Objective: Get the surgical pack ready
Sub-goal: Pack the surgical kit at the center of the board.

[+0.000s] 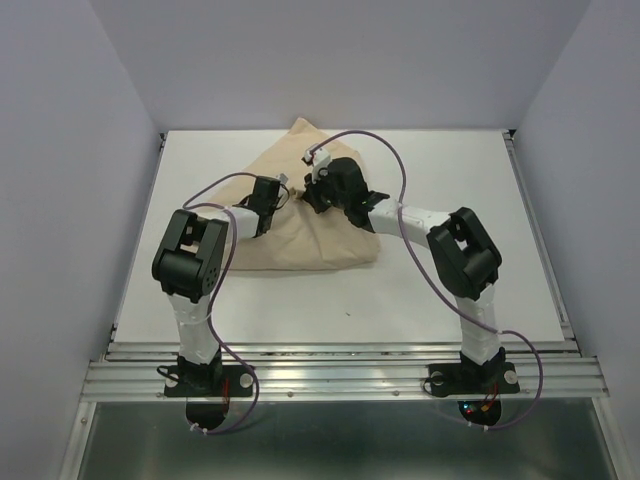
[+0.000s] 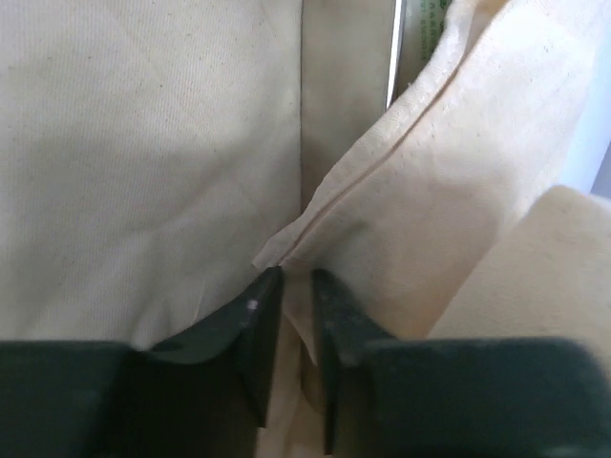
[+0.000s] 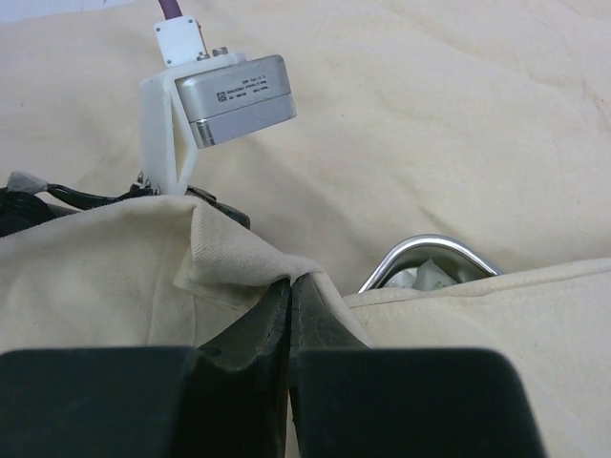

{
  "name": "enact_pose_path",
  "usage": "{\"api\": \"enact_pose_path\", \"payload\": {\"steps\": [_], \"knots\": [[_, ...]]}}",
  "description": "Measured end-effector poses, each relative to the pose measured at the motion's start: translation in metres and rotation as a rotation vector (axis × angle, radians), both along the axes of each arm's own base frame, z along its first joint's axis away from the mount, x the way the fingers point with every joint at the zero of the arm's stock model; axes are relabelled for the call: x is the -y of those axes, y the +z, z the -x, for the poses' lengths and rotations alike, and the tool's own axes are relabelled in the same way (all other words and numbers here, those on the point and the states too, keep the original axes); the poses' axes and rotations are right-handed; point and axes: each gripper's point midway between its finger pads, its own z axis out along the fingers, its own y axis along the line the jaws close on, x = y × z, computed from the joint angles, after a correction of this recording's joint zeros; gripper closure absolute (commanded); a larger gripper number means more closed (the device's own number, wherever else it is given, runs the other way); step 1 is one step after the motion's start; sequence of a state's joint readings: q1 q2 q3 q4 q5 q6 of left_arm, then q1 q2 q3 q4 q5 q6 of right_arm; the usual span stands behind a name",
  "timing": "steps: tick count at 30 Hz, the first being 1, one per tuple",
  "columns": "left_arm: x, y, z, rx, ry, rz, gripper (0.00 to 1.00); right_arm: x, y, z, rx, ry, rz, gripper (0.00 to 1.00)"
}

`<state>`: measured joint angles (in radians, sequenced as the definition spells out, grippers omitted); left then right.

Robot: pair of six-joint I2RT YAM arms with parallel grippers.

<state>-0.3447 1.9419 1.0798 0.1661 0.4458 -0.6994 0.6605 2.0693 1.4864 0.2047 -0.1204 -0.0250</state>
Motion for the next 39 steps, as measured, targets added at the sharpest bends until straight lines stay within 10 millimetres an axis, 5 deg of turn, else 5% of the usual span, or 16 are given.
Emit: {"api": "enact_pose_path", "payload": {"steps": [6,19,26,32,39], "knots": [[-0.011,0.005,0.005,-0.012,0.025,-0.050,0.39,-0.002,0.004,-0.001,-0.001,0.006,-0.013,0.98],[-0.038,0.005,0.016,-0.051,0.071,-0.172,0.39,-0.005,0.004,-0.002,-0.017,0.015,-0.027,0.99],[-0.074,0.004,0.023,-0.079,0.134,-0.274,0.39,-0.007,-0.005,-0.003,-0.029,0.020,-0.021,0.99],[-0.097,0.007,0.024,-0.088,0.165,-0.314,0.09,-0.009,-0.012,-0.005,-0.040,0.025,-0.016,0.99],[-0.116,0.008,0.027,-0.099,0.196,-0.371,0.12,-0.015,-0.013,-0.007,-0.065,0.031,-0.031,0.99]]}}
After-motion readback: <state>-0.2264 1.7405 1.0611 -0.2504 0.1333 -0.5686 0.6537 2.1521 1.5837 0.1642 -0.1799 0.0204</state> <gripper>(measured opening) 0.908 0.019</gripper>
